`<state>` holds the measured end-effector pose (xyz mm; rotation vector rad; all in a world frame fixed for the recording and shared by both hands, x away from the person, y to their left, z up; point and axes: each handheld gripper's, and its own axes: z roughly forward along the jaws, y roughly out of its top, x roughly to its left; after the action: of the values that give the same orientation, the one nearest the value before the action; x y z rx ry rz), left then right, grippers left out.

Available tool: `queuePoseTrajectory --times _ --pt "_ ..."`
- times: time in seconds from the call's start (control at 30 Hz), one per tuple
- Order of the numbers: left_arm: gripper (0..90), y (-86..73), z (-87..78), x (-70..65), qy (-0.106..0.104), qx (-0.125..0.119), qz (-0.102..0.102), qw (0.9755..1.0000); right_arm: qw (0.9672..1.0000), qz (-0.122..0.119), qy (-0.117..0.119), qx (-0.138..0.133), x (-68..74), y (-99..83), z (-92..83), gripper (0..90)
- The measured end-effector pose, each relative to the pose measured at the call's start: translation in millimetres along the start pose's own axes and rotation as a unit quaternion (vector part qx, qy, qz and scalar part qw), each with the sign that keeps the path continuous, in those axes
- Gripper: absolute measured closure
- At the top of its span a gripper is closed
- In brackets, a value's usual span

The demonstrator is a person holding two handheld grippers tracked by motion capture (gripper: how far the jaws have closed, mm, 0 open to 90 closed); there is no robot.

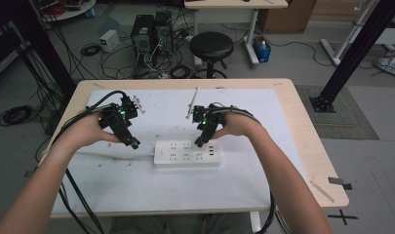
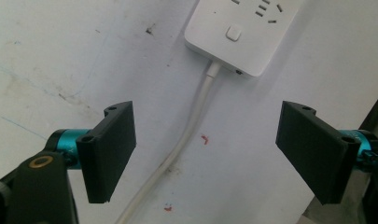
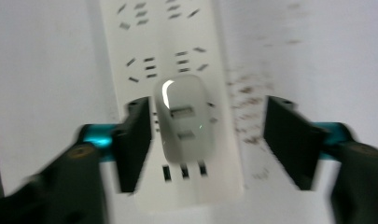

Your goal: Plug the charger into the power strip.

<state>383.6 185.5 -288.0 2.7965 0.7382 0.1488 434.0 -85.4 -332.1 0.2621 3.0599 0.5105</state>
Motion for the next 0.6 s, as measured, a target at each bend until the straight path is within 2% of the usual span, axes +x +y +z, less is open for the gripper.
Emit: queuePoseTrajectory --times 0.03,0.07,0.1,0.17,0.2,0.23,0.27,0.3,0.33,0.37,0.4,0.47,0.5,0.53,0.57,0.6 --pt "20.1 -0.8 -0.3 -0.4 0.000 -0.006 -0.003 1.0000 0.9995 0.012 -0.008 -0.027 -2.0 -12.6 -19.3 27.4" --pt "20.1 -1.8 -0.9 -0.5 -0.001 -0.007 -0.002 1.0000 0.9995 0.012 -0.008 -0.027 -2.0 -12.6 -19.3 27.4" --pt "20.0 -2.9 -0.8 -0.9 -0.002 -0.010 -0.004 0.9999 0.9988 0.033 -0.017 -0.032 -1.4 -19.9 -29.2 23.9" --pt "19.5 -4.7 -1.5 0.0 0.004 -0.008 -0.003 1.0000 0.9958 0.067 -0.045 -0.043 -0.5 -37.3 -47.7 22.0" --pt "18.9 -5.6 -1.4 0.6 0.005 -0.007 -0.007 0.9999 0.9903 0.112 -0.072 -0.041 0.1 -56.7 -64.5 21.8" --pt "18.9 -6.1 -1.4 1.4 0.008 -0.004 -0.009 0.9999 0.9903 0.112 -0.072 -0.041 0.1 -56.7 -64.5 21.8" --pt "18.5 -6.3 -1.6 2.6 0.013 -0.001 -0.009 0.9999 0.9819 0.162 -0.094 -0.029 0.8 -76.4 -77.9 21.1" --pt "18.5 -6.1 -1.8 3.4 0.019 0.002 -0.010 0.9998 0.9819 0.162 -0.094 -0.029 0.8 -76.4 -77.9 21.1" --pt "17.3 -5.9 -2.0 3.6 0.022 0.002 -0.013 0.9997 0.9755 0.194 -0.102 -0.017 0.3 -86.1 -83.1 19.8" --pt "17.1 -5.5 -3.2 5.1 0.025 0.006 -0.010 0.9996 0.9634 0.246 -0.107 0.012 -0.5 -104.8 -89.7 17.4" --pt "17.1 -5.4 -4.0 6.2 0.027 0.006 -0.011 0.9996 0.9634 0.246 -0.107 0.012 -0.5 -104.8 -89.7 17.4" --pt "17.1 -5.0 -4.9 7.8 0.028 0.002 -0.014 0.9995 0.9513 0.272 -0.139 0.043 1.3 -119.6 -94.2 17.4" --pt "17.1 -4.8 -5.3 9.0 0.028 0.003 -0.015 0.9995 0.9418 0.296 -0.146 0.063 1.0 -132.7 -97.7 17.3" --pt "17.1 -4.8 -5.0 9.7 0.028 0.003 -0.020 0.9994 0.9418 0.296 -0.146 0.063 1.0 -132.7 -97.7 17.3" --pt "17.1 -4.7 -4.9 10.5 0.031 0.004 -0.020 0.9993 0.9384 0.305 -0.148 0.068 1.1 -138.2 -99.1 17.3" --pt "17.1 -4.5 -5.0 11.5 0.033 0.007 -0.020 0.9992 0.9367 0.308 -0.151 0.072 1.1 -143.2 -100.7 17.3"
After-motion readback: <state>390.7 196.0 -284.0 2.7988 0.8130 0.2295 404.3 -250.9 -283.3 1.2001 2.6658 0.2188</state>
